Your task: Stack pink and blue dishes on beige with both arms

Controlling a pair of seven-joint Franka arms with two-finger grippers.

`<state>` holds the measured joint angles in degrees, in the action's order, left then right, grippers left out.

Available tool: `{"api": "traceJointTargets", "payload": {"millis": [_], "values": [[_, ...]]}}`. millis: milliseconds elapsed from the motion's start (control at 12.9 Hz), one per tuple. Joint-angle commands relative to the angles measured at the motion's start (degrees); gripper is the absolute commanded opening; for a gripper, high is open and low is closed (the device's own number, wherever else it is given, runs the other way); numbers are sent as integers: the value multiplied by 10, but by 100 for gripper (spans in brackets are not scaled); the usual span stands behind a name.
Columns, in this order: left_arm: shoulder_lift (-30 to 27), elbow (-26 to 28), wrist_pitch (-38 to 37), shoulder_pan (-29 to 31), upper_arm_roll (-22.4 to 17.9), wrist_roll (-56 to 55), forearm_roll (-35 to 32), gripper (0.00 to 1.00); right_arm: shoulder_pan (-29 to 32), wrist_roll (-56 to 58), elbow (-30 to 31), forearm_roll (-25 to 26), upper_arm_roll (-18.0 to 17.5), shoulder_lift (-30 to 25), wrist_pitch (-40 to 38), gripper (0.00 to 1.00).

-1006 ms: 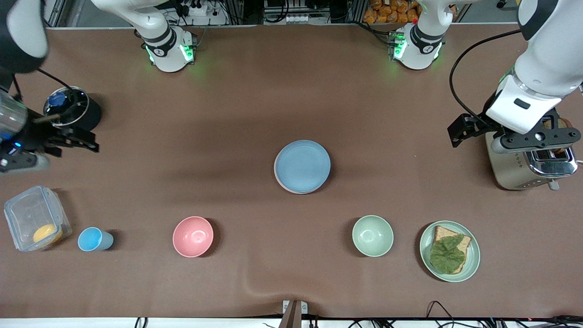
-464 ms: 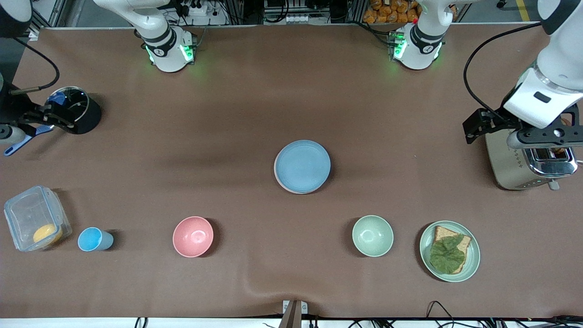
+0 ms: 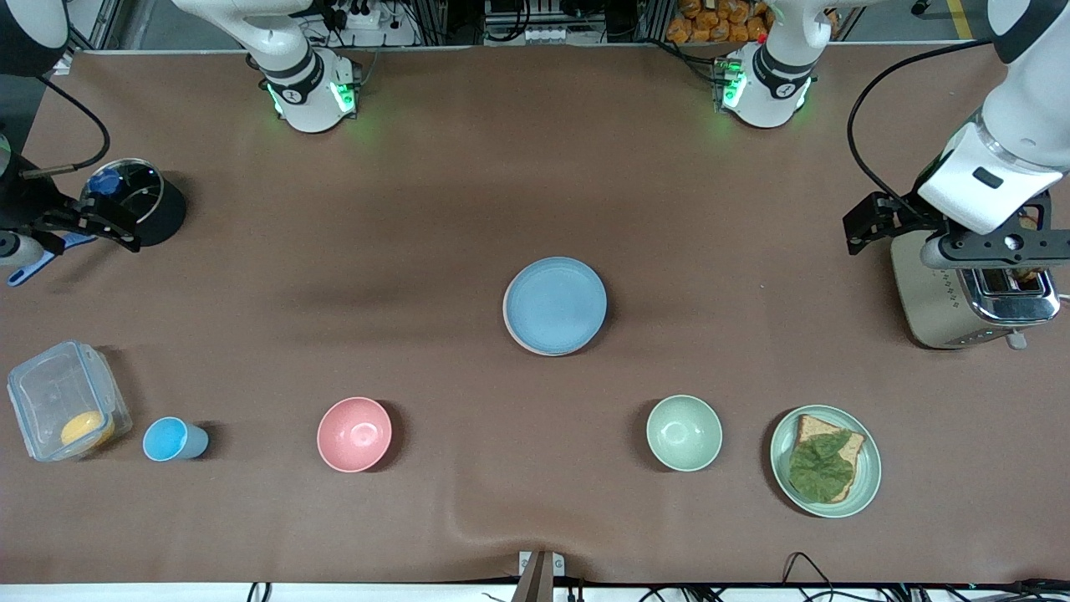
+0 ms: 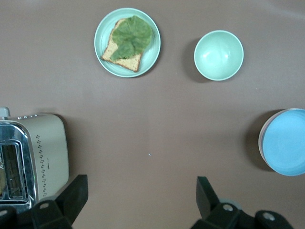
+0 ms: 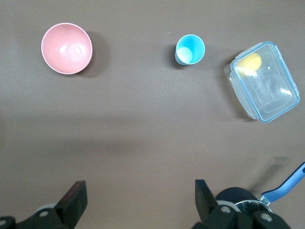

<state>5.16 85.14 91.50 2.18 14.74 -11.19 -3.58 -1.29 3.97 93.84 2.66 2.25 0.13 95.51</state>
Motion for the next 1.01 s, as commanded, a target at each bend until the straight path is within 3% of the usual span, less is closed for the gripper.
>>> {"api": "traceJointTargets", "payload": {"millis": [0, 929], "values": [[-8, 3, -16, -2, -5, 15, 15, 100, 8, -10, 6, 9, -15, -8, 0, 100], [-25, -1, -53, 9, -23, 64, 16, 100, 9, -12, 5, 9, -14, -10, -4, 100]]}}
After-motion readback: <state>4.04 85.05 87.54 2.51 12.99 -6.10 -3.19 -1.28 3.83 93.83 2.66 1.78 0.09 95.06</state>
